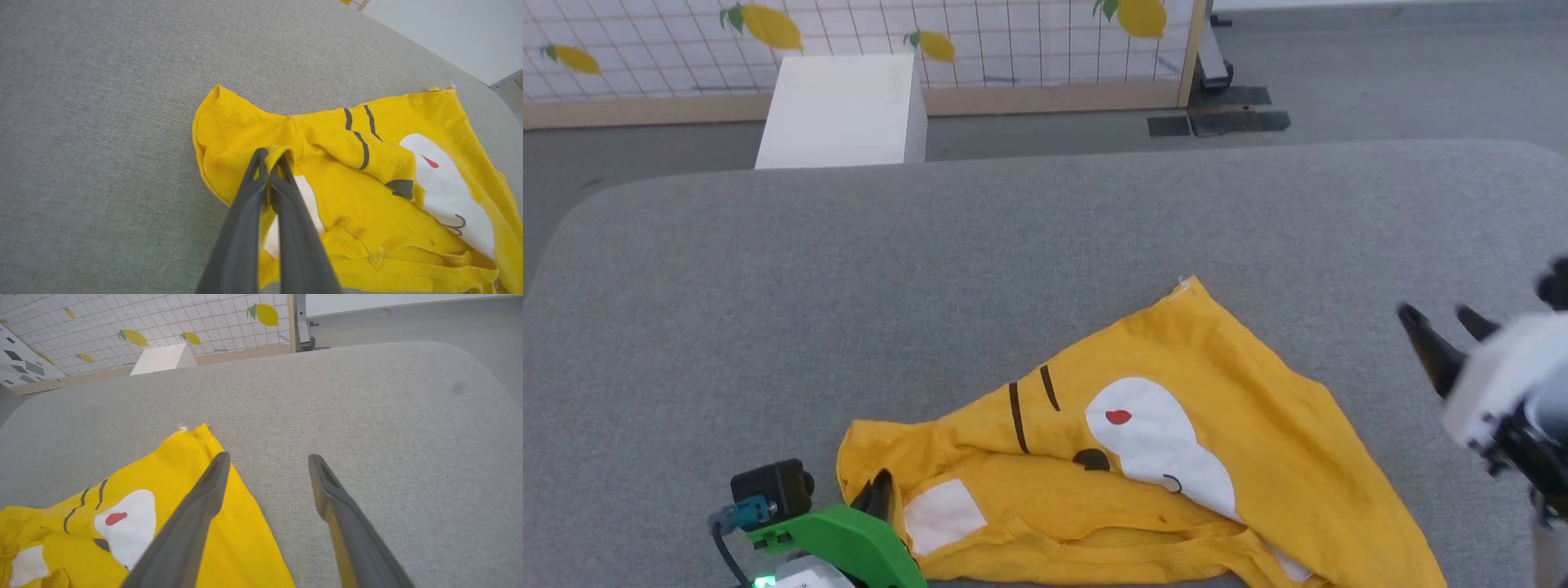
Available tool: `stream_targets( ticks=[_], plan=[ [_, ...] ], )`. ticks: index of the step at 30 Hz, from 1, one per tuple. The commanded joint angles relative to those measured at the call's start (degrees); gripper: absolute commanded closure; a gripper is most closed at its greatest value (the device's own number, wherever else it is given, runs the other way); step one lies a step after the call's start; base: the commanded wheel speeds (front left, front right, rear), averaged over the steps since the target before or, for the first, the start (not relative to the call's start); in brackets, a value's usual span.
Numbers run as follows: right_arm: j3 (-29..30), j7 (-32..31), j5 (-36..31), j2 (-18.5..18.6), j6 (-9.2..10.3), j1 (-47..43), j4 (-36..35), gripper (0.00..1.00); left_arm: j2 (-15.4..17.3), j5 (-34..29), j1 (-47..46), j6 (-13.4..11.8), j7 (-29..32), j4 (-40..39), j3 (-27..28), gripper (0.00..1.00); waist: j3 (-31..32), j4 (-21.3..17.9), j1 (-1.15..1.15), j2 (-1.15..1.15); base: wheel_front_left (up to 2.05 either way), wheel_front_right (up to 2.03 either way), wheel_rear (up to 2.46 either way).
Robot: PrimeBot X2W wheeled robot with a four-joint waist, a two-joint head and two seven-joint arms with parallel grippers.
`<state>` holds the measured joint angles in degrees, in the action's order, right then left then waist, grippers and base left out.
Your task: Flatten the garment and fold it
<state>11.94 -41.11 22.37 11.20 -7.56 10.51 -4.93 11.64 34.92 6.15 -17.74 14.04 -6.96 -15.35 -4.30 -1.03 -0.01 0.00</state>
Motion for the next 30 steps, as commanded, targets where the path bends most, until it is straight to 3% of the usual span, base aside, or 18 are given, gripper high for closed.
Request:
stream_targets(
  ticks=[1, 12, 16, 17, 23, 24, 25, 30],
  plan=[
    [-2.78, 0.47, -1.32, 0.26, 0.08, 3.45, 2.16, 0.00, 0.50, 0.66, -0.26, -0.47, -0.17, -0.60, 0.23, 1.00, -2.43, 0.78, 0.01, 0.00, 0.00, 0.00, 0.00],
    [-20.74, 3.41, -12.24, 3.85, 0.08, 25.11, 26.62, 0.00, -0.21, -0.05, -4.24, -0.39, -0.59, -2.07, -0.61, 1.00, -12.02, 6.96, 0.01, 0.00, 0.00, 0.00, 0.00],
    [-25.79, 3.66, -13.30, 4.11, 0.08, 29.31, 32.82, 0.00, -0.65, 0.00, -5.09, -0.13, -1.17, -1.91, -0.84, 1.00, -14.21, 8.54, 0.01, 0.00, 0.00, 0.00, 0.00],
    [-30.11, 3.12, -13.00, 4.68, 0.08, 31.15, 36.28, 0.00, -0.84, 0.00, -5.54, 0.06, -1.41, -1.56, -1.07, 1.00, -15.06, 9.20, 0.01, 0.00, 0.00, 0.00, 0.00],
    [-38.14, -1.43, -10.15, 6.44, 0.08, 32.68, 41.16, 0.00, -1.22, 0.10, -5.85, 0.12, -1.92, -0.66, -1.33, 1.00, -15.13, 9.37, 0.01, 0.00, 0.00, 0.00, 0.00],
    [-38.95, -1.92, -9.20, 6.59, 0.08, 32.91, 41.46, 0.70, -1.27, 0.13, -5.92, 0.12, -1.95, -0.50, -1.37, 1.00, -14.95, 9.21, 0.01, 0.00, 0.00, 0.00, 0.00],
    [-38.99, -1.66, -8.33, 6.67, 0.08, 33.14, 41.47, 1.00, -1.28, 0.16, -6.01, 0.16, -1.97, -0.39, -1.39, 1.00, -14.77, 9.04, 0.01, 0.00, 0.00, 0.00, 0.00],
    [-35.75, 3.11, -4.45, 7.84, 0.08, 34.08, 40.70, 1.00, -0.97, 0.21, -6.79, 0.60, -2.14, 0.01, -1.40, 1.00, -12.46, 7.95, 0.01, 0.00, 0.00, 0.00, 0.00]
  ],
)
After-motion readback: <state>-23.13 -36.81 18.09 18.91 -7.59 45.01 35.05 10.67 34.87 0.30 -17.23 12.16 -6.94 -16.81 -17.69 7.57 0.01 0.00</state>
